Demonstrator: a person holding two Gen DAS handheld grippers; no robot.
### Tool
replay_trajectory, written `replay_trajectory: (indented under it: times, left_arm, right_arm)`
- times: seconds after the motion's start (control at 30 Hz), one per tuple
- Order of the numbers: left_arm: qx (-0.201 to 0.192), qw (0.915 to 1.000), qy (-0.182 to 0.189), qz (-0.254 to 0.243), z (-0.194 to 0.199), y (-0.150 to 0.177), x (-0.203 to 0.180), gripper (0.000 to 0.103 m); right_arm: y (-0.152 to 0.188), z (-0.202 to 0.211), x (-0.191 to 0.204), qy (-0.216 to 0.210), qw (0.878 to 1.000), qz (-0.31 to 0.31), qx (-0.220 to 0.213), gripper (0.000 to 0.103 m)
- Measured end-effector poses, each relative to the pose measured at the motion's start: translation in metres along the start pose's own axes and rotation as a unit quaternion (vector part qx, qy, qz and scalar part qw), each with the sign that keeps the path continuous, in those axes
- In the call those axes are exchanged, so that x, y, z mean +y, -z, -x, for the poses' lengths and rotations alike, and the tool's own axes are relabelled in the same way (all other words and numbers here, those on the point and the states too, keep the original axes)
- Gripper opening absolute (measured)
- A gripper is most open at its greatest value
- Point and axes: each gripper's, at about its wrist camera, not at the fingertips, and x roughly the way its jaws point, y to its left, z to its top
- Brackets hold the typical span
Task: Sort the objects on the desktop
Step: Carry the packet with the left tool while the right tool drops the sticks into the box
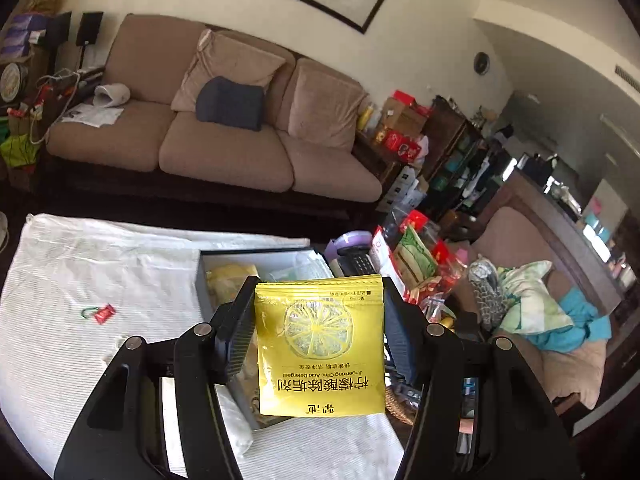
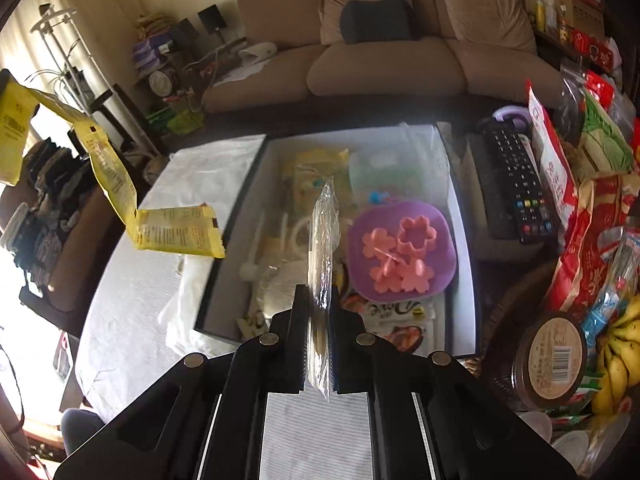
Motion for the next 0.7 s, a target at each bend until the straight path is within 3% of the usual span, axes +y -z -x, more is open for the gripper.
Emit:
replay_trajectory:
  times: [0.27,0.57,0.63,0.7]
  left_arm:
    - [0.060,0.9980,-0.016,-0.012,-0.092,0.027,-0.020,0.055]
    - [0.090,0.9950,-0.034,-0.029,-0.150,0.038,-0.033,0.055]
    - [0.097,0.9939,-0.040,-0.036,-0.162,0.038,-0.035,0.055]
    - [0.103,0.9925,-0.049,-0.045,-0.172,0.040,-0.038,0.055]
  right_arm:
    - [-0.001,-0.041,-0.054,0.009,0.999,-0.040,0.014,0.007]
    - [-0.034,-0.084,-0.077,0.091,0.995,-0.013,0.035,0.008]
    - [-0.037,-0.090,-0.078,0.106,0.994,-0.010,0.037,0.012]
    - [-0.039,-0.085,-0.080,0.101,0.995,-0.019,0.018,0.035]
